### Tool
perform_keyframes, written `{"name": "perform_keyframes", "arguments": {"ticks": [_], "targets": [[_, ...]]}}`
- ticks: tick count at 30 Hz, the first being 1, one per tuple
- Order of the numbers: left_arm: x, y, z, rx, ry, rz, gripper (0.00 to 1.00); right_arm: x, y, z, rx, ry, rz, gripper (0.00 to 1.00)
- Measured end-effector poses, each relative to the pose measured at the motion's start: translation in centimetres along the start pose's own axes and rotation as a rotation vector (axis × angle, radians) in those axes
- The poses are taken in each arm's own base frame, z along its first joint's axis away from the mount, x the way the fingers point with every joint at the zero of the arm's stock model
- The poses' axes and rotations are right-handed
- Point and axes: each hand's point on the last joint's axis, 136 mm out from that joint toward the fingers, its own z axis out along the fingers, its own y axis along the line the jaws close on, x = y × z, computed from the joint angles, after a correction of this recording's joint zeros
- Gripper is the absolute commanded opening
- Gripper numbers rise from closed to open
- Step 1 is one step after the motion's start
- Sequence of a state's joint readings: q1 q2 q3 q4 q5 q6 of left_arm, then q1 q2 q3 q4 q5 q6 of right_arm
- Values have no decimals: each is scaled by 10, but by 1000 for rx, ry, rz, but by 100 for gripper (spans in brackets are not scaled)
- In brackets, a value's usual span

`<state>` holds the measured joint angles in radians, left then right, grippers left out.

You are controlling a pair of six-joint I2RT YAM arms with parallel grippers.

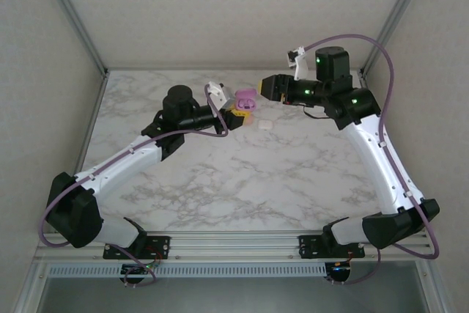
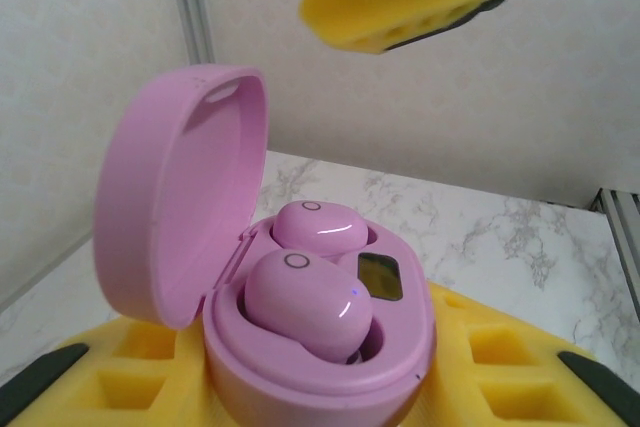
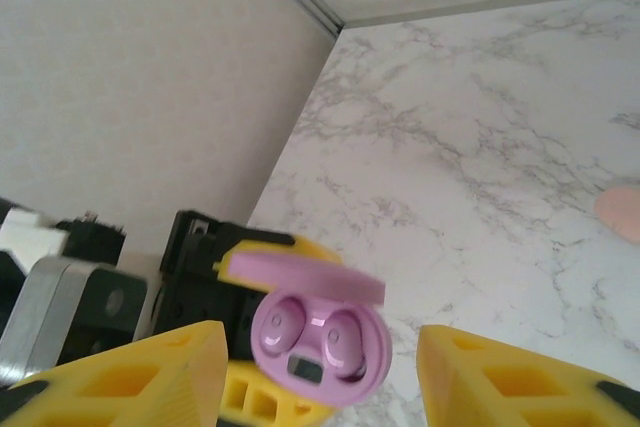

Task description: Insert the wireless bluetooth earbuds into the charging case

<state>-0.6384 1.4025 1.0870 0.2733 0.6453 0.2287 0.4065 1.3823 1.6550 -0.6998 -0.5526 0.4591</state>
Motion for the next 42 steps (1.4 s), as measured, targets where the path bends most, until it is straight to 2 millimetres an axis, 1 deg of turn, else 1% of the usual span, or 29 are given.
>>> {"name": "perform_keyframes", "arguments": {"ticks": [6,9,13,17,26,30,34,38,42], "targets": [[0,-7,3,18,10,18,21,-10,-17,20,52,18,55,55],[-4,-9,3,23,8,30,21,-13,-23,29,62,45,81,55],[-9,-9,3,23,3,41,21,-10,-25,39,46,90,104,55],[-11,-9,3,23,1,46,21,-1,-27,45,36,136,130,56],[-14,-10,4,26,-2,48,21,8,-20,44,-8,186,142,56],[-19,-9,4,22,-11,54,21,14,-17,43,-26,211,140,56],[-20,-8,4,15,-15,53,21,16,-16,41,-33,210,130,56],[-22,-10,5,18,-21,50,21,20,-11,28,-94,180,155,57],[-30,-7,4,0,-51,47,22,25,3,14,-196,191,182,58]]}}
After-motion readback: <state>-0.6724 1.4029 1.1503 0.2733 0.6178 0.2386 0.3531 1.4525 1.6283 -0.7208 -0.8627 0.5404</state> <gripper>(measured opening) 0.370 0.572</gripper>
